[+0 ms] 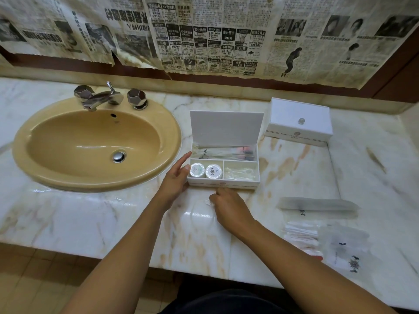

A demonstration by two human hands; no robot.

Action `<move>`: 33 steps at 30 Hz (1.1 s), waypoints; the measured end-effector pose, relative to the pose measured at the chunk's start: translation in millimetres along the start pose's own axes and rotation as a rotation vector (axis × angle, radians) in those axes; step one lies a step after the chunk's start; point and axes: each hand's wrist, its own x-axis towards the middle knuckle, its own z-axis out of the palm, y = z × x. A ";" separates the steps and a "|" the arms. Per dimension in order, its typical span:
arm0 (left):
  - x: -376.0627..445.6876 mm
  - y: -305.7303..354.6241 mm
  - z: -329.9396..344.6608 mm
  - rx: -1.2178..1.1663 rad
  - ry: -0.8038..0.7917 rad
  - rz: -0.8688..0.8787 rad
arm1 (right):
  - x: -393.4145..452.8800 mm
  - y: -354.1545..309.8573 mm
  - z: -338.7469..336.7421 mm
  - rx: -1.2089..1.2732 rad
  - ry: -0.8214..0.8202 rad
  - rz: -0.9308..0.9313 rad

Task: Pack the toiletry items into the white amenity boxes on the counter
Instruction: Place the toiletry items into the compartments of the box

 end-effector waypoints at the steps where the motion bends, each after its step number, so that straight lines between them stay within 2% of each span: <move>1: -0.5 0.5 0.5 -0.003 0.000 0.000 | -0.1 -0.3 -0.5 0.021 0.008 -0.002; 4: -0.8 1.4 1.0 -0.015 0.000 -0.002 | -0.8 -1.5 -1.8 0.044 -0.055 0.009; 7: -0.6 1.3 1.0 -0.010 0.001 -0.003 | 1.8 0.1 -4.1 0.074 -0.040 0.010; 11: -0.3 -0.3 0.4 -0.005 0.006 0.006 | 11.6 -1.6 -23.9 0.151 0.090 -0.007; 17: -0.4 0.9 1.3 -0.005 0.014 -0.001 | 33.8 7.5 -63.3 0.223 0.434 0.005; 19: -0.6 1.3 1.5 0.001 0.018 -0.007 | 40.0 16.4 -68.1 0.198 0.466 0.049; 22: -0.8 1.2 1.1 0.006 0.017 -0.015 | 41.6 30.5 -70.3 0.131 0.381 0.138; 28: -0.4 1.5 1.0 0.017 0.017 -0.021 | 33.7 38.2 -64.6 0.191 0.003 0.320; 33: -1.5 2.6 1.3 0.006 0.018 -0.019 | 36.2 35.9 -64.0 0.240 -0.027 0.365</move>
